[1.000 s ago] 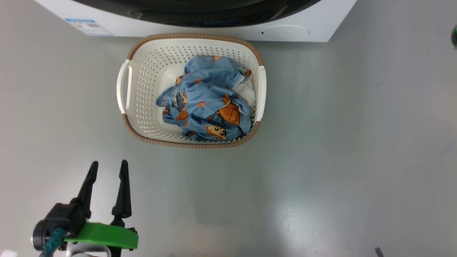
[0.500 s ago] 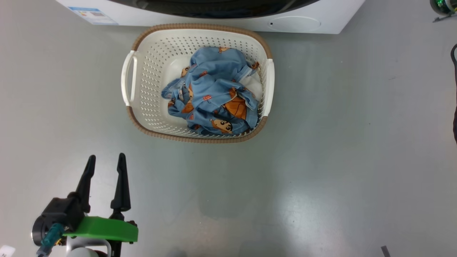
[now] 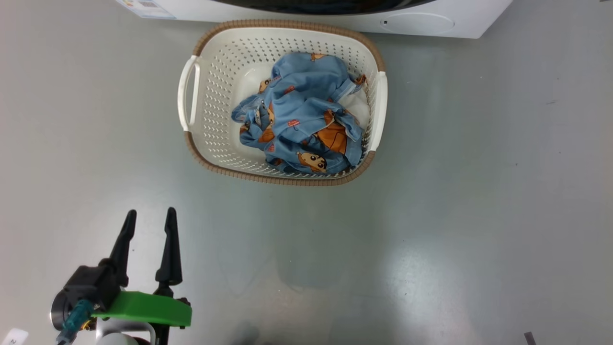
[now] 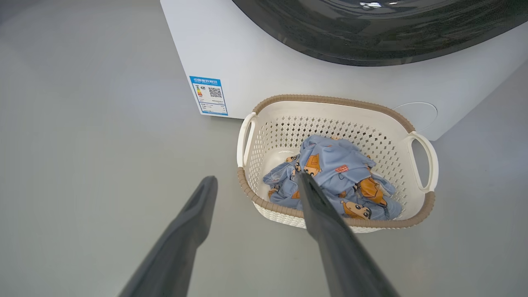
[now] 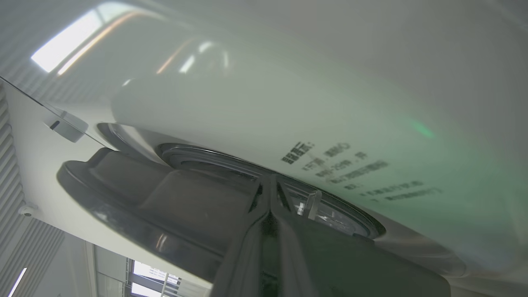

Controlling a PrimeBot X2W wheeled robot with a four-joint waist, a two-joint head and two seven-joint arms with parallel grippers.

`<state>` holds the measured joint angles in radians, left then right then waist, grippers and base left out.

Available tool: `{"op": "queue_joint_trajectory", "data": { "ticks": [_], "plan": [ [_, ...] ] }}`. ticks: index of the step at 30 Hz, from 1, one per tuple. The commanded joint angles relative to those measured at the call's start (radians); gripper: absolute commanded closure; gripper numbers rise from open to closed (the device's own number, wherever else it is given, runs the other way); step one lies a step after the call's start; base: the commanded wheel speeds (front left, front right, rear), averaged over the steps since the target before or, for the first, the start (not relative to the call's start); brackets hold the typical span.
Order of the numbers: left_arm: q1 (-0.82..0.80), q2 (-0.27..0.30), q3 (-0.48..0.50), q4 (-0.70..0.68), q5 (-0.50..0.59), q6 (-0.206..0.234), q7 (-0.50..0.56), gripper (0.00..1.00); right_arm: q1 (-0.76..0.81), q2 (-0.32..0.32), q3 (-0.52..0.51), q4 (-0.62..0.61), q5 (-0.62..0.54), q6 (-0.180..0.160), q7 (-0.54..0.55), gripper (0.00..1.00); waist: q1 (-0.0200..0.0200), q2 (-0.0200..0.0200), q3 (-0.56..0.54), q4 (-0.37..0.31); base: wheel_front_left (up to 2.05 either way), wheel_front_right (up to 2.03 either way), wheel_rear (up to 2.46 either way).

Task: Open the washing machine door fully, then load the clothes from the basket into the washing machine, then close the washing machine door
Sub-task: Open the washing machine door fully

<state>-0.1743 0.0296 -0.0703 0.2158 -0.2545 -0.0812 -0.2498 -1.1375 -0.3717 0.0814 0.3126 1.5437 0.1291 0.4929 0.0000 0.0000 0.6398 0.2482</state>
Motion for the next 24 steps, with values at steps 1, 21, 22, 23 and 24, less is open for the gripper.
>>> {"op": "queue_joint_trajectory", "data": {
  "ticks": [1, 21, 22, 23, 24],
  "plan": [
    [0.020, 0.021, 0.031, -0.014, -0.015, 0.012, -0.012, 0.00, -0.010, 0.009, 0.005, -0.030, 0.003, 0.002, 0.008, 1.00, 0.0000, 0.0000, 0.004, 0.004, 0.00, 0.00, 0.00],
    [0.036, 0.021, 0.033, -0.029, -0.058, 0.046, -0.012, 0.00, -0.040, 0.056, -0.026, 0.019, 0.090, 0.002, 0.077, 1.00, 0.0000, 0.0000, 0.005, 0.014, 0.00, 0.00, 0.00],
    [0.037, 0.021, 0.034, -0.030, -0.059, 0.046, -0.012, 0.00, -0.041, 0.058, -0.029, 0.026, 0.092, 0.002, 0.083, 1.00, 0.0000, 0.0000, 0.003, 0.014, 0.00, 0.00, 0.00],
    [0.038, 0.021, 0.034, -0.030, -0.059, 0.046, -0.012, 0.00, -0.043, 0.060, -0.032, 0.032, 0.095, 0.002, 0.090, 1.00, 0.0000, 0.0000, 0.003, 0.014, 0.00, 0.00, 0.00],
    [0.039, 0.021, 0.035, -0.030, -0.059, 0.046, -0.012, 0.00, -0.044, 0.062, -0.033, 0.038, 0.097, 0.002, 0.099, 1.00, 0.0000, 0.0000, 0.002, 0.013, 0.00, 0.00, 0.00]
  ]
}}
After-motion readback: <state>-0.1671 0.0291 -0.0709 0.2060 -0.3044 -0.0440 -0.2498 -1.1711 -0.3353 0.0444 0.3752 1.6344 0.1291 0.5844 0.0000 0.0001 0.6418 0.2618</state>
